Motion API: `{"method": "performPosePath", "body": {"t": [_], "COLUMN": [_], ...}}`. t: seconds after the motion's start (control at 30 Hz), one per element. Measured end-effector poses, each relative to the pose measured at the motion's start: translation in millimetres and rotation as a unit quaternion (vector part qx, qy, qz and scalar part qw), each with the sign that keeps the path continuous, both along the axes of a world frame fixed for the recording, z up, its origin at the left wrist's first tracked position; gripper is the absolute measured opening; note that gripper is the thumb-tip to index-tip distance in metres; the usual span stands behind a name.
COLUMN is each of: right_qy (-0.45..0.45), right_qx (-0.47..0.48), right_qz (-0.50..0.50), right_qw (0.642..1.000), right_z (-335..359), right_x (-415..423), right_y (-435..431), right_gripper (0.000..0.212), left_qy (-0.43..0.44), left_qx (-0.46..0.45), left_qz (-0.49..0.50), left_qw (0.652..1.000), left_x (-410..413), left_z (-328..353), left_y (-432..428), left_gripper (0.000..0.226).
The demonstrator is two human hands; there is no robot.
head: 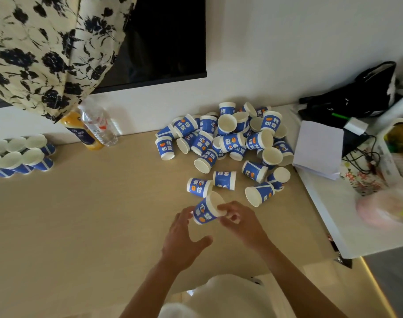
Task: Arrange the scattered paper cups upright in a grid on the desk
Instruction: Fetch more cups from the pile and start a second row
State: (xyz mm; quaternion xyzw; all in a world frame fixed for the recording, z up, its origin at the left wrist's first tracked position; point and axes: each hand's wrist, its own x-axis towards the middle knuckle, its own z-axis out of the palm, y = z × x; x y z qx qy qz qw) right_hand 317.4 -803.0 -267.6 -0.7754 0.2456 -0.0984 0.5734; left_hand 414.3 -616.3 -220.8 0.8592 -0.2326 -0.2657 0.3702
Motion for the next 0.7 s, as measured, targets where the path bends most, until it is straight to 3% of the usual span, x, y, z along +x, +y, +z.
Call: {"method": "performPosePath", "body": {"t": [0.17, 0.3, 0.37, 0.47, 0.57, 0.63, 0.7], "right_qy": [0.000, 0.005, 0.005, -0.002, 0.024, 0.106, 0.212], "right_qx": [-0.028, -0.011, 0.019, 0.039, -0.131, -0.260, -0.330], "right_qz": [0.092, 0.113, 0.117, 0.042, -0.066, -0.048, 0.023], "right_qw": [0.995, 0.994, 0.993, 0.998, 0.989, 0.959, 0.920], "right_z": [30.1, 44.1, 47.1, 42.7, 20.0, -4.3, -28.1], "right_x": [-4.5, -4.6, -7.6, -20.5, -43.5, -60.5, -76.2], "right_y": [10.3, 12.0, 6.5, -15.3, -47.8, -70.1, -86.7], "right_gripper": [0.011, 0.016, 0.017, 0.023, 0.049, 0.073, 0.093], "left_qy": [-0.134, -0.231, -0.235, -0.213, -0.193, -0.171, -0.141], "left_qx": [0.011, 0.001, -0.005, 0.007, 0.023, 0.022, 0.015], "left_qz": [-0.053, -0.107, -0.108, -0.080, -0.049, -0.023, -0.008], "left_qw": [0.990, 0.967, 0.966, 0.974, 0.980, 0.985, 0.990], "left_x": [5.5, 7.1, 7.2, 9.7, 11.3, 12.1, 11.5], "left_z": [-10.3, -15.1, -17.7, -28.0, -39.6, -44.1, -47.1], "left_y": [-1.4, -2.9, -0.9, 11.7, 26.8, 33.4, 37.2], "left_gripper": [0.106, 0.078, 0.061, 0.055, 0.059, 0.060, 0.062]}}
